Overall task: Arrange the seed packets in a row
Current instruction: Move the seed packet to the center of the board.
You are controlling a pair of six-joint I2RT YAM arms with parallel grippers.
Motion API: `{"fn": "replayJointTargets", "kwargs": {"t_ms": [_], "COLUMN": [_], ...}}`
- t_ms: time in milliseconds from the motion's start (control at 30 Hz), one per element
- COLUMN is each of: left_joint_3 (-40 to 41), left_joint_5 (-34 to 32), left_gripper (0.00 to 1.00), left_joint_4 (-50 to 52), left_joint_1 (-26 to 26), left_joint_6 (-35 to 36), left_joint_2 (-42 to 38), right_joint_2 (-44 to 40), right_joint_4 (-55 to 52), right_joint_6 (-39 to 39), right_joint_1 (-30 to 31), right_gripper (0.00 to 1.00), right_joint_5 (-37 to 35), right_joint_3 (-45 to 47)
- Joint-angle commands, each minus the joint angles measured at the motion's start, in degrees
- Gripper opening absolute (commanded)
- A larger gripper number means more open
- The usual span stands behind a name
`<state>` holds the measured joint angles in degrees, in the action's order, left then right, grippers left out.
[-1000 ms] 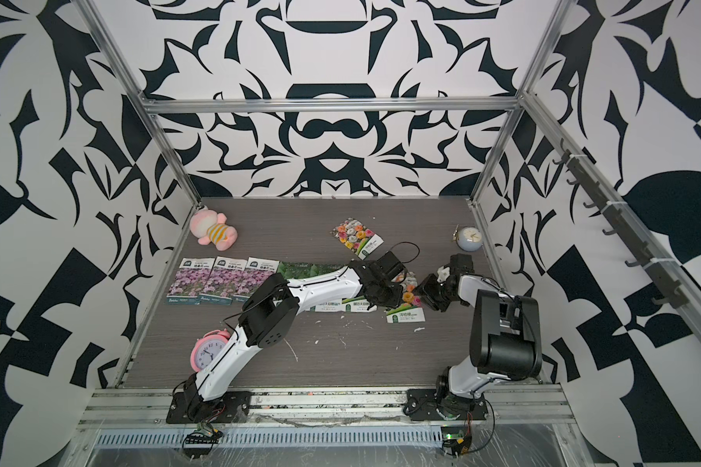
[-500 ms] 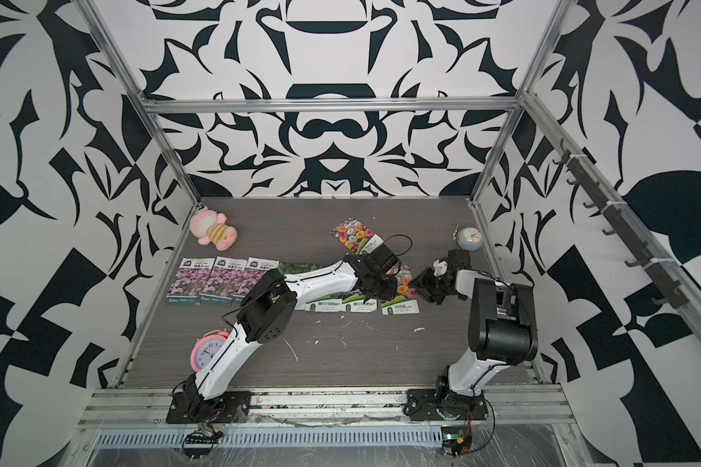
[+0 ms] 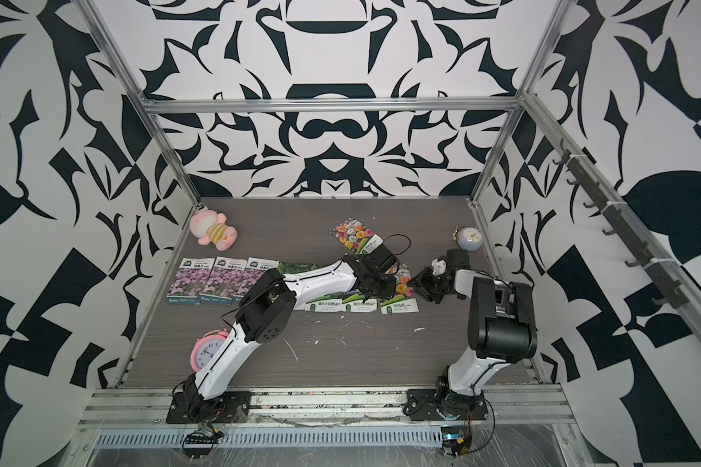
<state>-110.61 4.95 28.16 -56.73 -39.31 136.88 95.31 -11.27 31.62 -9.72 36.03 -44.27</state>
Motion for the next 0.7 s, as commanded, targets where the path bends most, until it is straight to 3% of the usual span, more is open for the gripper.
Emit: {"fn": "replayJointTargets", "kwargs": {"t_ms": [0,433,667], "left_joint_3": [1.89,-0.15,-2.47], "left_joint_5": [-1.96,-0.03,1.58], "left_gripper": [0.25,0.29,0.58], "left_joint_4": [3.99,4.07,2.94], "left_joint_1": [1.05,1.09,3.12], "left_joint_6": [1.03,1.22,1.54], "left_joint_2": [-0.29,-1.84,-9.35], "right_joint_2": [1.41,-1.74,-10.19], "right_joint_4": [-4.35,-7.74,-16.82], "right_joint_6": [0.29,-0.67,-3.83], "right_joint_1": [0.66,0.74,0.75], "right_gripper": [0.36,0.37,0.49], "right_joint_5": [-4.25,-5.9,-14.59], "right_joint_3": [0.41,-1.48,-9.46]}}
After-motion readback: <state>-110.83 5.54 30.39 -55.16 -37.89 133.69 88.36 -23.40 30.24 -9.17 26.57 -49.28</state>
